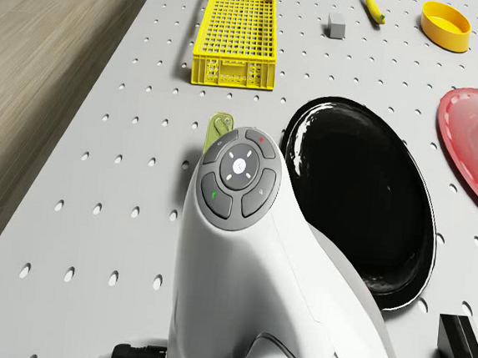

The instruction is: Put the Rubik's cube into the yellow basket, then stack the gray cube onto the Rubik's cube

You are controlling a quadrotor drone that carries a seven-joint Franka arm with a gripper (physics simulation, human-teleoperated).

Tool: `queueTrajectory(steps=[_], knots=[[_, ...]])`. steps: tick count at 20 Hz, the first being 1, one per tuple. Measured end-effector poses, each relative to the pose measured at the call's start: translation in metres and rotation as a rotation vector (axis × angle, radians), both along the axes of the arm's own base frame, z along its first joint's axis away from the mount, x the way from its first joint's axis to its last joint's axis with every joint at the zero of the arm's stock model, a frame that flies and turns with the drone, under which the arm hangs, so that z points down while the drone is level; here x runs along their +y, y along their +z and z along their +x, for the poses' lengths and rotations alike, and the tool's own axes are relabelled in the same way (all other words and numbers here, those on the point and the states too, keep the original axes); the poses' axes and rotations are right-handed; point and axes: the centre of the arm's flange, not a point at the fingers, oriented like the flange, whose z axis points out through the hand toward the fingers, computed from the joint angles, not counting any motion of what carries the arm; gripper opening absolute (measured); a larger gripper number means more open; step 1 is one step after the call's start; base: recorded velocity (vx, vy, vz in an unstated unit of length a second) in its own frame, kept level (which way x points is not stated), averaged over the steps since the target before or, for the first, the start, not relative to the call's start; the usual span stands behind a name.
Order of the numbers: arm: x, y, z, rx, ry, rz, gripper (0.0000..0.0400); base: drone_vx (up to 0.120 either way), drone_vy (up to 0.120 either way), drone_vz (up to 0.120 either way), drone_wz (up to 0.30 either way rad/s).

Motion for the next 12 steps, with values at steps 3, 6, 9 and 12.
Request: queueTrajectory(steps=[3, 6, 9, 12], knots=[[-0.0001, 0.0, 0.0, 0.0, 0.0, -0.001, 0.04, 0.0, 0.0, -0.12, 0.0], [-0.0001, 0.0, 0.0, 0.0, 0.0, -0.001, 0.04, 0.0, 0.0, -0.12, 0.0], [-0.0001, 0.0, 0.0, 0.0, 0.0, -0.002, 0.04, 0.08, 0.0, -0.12, 0.0], [-0.0002, 0.0, 0.0, 0.0, 0.0, -0.002, 0.04, 0.12, 0.0, -0.12, 0.0]])
